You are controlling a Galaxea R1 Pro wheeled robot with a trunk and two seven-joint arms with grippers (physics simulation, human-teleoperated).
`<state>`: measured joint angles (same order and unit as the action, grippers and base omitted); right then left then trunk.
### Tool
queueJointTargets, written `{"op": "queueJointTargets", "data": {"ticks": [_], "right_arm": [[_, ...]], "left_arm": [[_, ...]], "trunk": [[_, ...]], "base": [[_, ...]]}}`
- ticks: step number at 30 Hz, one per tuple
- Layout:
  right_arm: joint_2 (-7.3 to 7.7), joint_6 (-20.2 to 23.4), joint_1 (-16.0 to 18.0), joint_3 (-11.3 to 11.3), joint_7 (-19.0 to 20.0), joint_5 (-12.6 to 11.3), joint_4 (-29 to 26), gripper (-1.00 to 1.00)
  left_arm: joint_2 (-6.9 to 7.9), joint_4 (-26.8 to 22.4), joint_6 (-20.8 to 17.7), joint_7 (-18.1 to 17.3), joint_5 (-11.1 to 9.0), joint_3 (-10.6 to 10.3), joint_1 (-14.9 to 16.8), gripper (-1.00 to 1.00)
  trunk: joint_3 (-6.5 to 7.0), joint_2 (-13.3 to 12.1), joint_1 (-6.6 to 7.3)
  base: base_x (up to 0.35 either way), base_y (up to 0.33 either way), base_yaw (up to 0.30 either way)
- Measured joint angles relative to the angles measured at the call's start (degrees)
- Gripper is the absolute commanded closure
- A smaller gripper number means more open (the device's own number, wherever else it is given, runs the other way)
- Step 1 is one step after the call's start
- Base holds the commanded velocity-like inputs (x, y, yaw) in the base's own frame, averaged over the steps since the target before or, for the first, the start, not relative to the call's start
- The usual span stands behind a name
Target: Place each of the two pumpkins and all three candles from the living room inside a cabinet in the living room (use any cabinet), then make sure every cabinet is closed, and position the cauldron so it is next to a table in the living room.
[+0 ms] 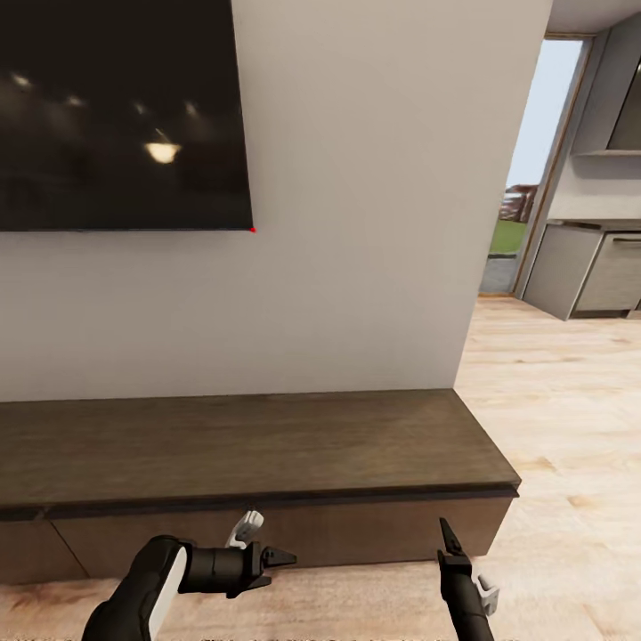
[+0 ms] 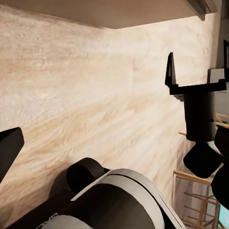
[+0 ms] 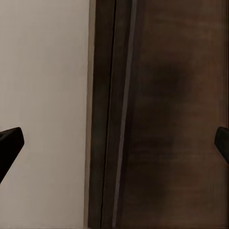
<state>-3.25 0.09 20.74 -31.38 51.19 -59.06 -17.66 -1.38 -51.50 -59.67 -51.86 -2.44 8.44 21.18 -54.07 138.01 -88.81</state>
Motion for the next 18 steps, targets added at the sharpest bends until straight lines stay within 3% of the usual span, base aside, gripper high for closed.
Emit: {"op": "queueJointTargets", "data": {"ticks": [4,12,18], "right_arm": [[0.00,0.0,0.0,0.0,0.0,0.0,0.0,-1.00],[0.00,0.0,0.0,0.0,4.1,0.0,0.1,-1.00],[0.00,0.0,0.0,0.0,4.7,0.0,0.1,-1.00]], "left_arm": [[-0.29,0.0,0.0,0.0,0.0,0.0,0.0,-1.00],[-0.45,0.0,0.0,0.0,0.0,0.0,0.0,-1.00],[-0.42,0.0,0.0,0.0,0.1,0.0,0.0,-1.00]], "trunk": [[-0.72,1.6,-0.88],[-0.72,1.6,-0.88],[-0.72,1.6,-0.88]], "base": [[0.000,0.000,0.000],[0.000,0.000,0.000],[0.083,0.000,0.000]]}}
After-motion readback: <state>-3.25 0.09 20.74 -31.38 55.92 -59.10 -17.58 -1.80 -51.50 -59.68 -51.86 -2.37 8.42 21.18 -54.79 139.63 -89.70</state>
